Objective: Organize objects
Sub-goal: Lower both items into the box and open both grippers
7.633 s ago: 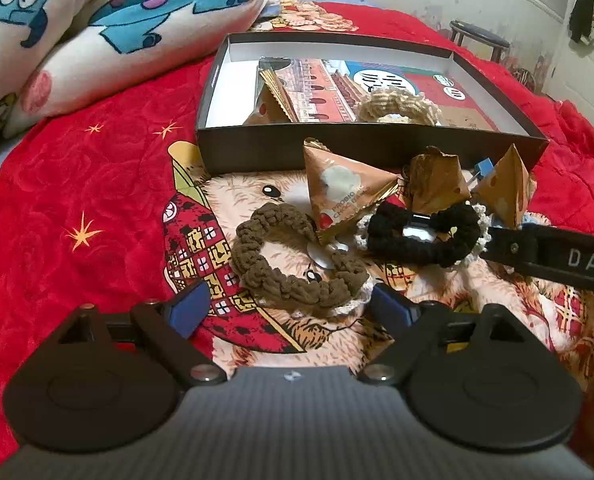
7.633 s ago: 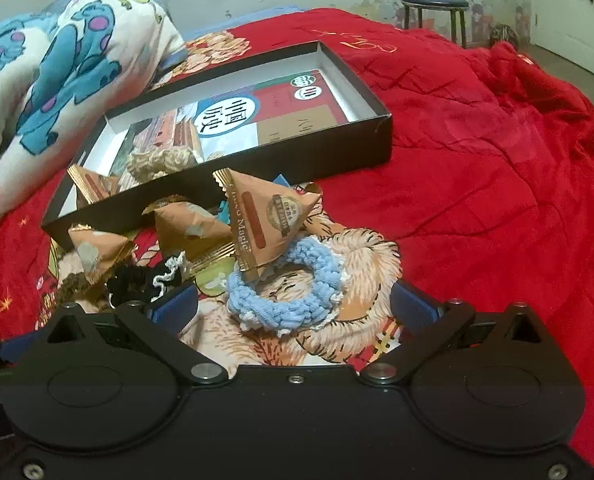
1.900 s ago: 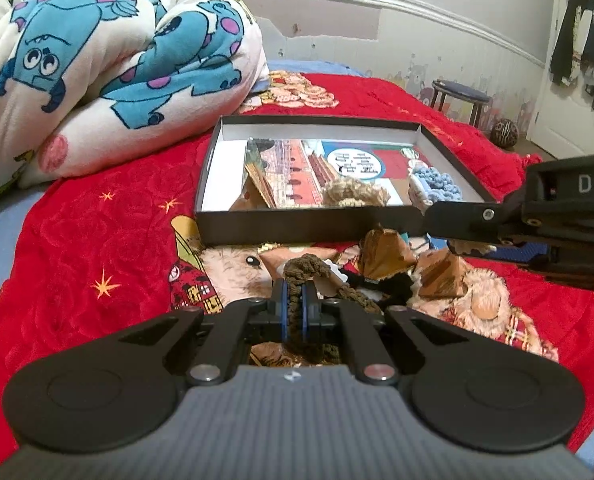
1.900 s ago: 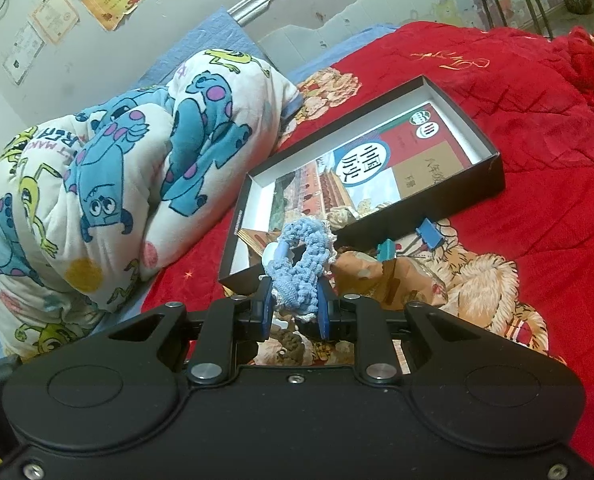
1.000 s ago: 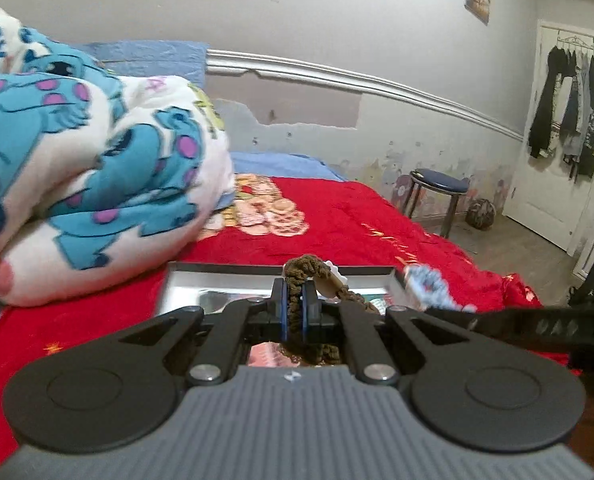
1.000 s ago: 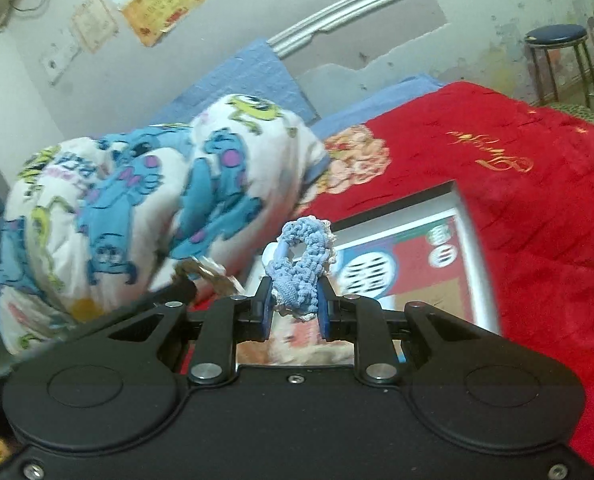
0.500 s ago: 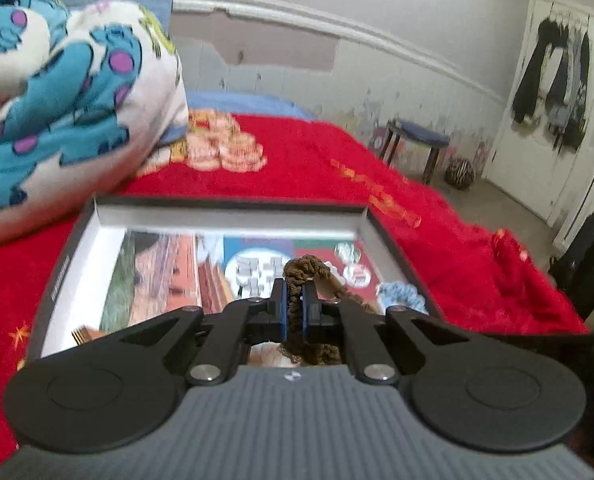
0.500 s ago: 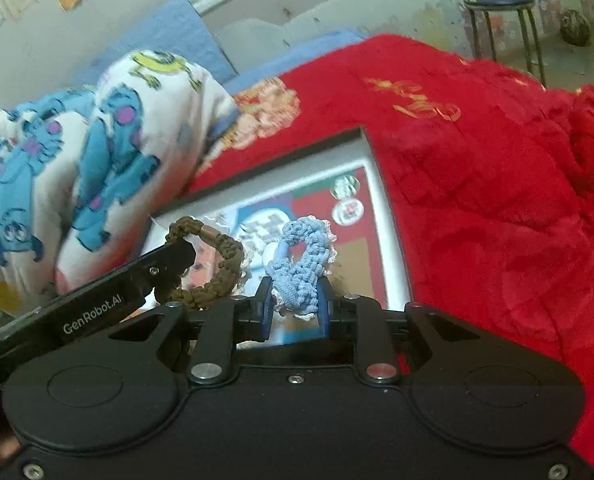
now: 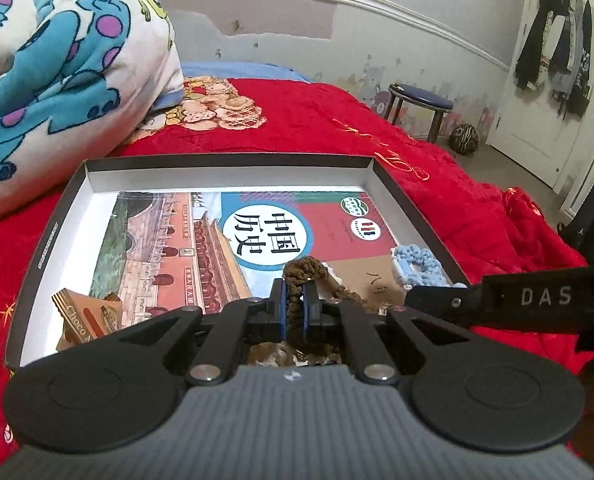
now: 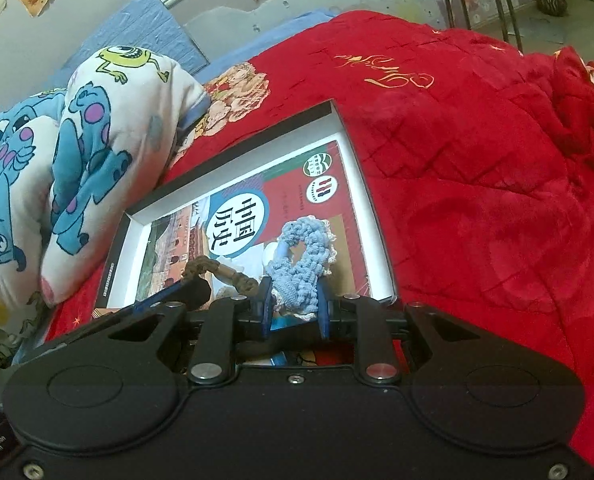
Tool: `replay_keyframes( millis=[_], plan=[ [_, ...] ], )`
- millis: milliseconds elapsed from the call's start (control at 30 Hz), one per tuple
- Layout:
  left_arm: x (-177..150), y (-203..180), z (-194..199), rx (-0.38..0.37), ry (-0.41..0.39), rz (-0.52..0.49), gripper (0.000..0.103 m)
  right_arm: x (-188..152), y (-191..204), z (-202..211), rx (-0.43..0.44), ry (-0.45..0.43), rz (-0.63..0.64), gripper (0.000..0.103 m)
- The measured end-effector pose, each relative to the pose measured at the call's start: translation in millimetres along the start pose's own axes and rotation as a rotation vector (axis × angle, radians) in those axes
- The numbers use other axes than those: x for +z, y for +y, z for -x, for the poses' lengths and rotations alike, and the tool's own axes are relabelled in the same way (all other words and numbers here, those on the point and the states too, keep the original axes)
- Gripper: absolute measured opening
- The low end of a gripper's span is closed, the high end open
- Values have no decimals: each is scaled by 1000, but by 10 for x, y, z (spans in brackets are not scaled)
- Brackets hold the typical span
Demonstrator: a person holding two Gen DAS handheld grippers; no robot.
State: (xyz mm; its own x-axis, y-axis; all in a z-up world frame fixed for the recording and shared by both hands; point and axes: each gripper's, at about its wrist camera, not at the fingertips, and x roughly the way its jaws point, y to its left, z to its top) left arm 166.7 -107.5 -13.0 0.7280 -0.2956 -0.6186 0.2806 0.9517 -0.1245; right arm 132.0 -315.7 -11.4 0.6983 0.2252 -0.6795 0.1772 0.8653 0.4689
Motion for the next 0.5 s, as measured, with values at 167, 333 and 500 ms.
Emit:
replay_keyframes(
  millis=[167,333,500],
  plan=[
    [-28,-24,-24,2,9,-7,11,-2,7,-2,3,1,-3,21],
    [-37,-17,-50,9,13,-6,12,-11,1,3,15,2,-23,21],
    [-45,-6,-82,16,20,-2,14,-9,-26,-10,41,8,-52,21]
  ],
)
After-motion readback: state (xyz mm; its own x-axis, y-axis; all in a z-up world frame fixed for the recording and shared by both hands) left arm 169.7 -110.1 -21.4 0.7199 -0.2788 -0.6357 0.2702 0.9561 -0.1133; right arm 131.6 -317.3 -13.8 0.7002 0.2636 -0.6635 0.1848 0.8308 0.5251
